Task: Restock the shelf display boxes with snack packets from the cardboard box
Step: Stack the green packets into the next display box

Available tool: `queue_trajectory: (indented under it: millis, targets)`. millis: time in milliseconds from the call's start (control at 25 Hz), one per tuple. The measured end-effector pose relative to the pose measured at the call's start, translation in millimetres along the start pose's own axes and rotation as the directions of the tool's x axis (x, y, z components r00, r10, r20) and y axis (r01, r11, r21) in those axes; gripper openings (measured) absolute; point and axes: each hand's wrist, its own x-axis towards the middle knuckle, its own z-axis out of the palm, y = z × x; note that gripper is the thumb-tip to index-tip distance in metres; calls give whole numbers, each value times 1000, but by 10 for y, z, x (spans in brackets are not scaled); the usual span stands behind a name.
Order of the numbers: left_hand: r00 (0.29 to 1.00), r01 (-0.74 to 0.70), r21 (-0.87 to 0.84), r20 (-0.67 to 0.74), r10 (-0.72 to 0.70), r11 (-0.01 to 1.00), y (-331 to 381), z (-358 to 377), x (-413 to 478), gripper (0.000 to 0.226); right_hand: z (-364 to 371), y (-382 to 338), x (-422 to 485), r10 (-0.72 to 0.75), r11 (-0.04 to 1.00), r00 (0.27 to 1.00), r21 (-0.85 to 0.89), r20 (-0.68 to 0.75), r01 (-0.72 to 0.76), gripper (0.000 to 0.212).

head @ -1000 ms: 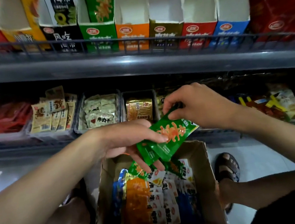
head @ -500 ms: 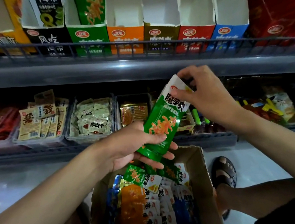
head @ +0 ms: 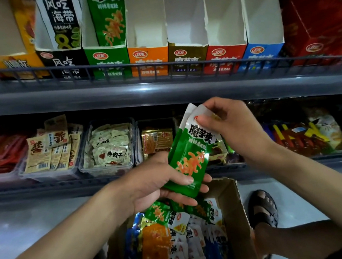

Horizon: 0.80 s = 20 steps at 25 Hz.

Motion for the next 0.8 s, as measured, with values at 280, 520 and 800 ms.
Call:
queue_trajectory:
  millis: [280, 520, 800]
  targets:
    - [996, 39, -47, -77, -43, 998, -4, 17, 8, 34, 122, -24, -40, -16, 999, 998, -34, 63, 19, 29]
    - [987, 11, 91, -162, 4, 996, -28, 81, 27, 22, 214, -74, -73, 35, 999, 997, 17, 70, -36, 22]
    - [952, -62, 306, -267, 148, 950, -52, 151, 77, 4, 259, -163, -127, 149, 952, 988, 267, 36, -153, 28]
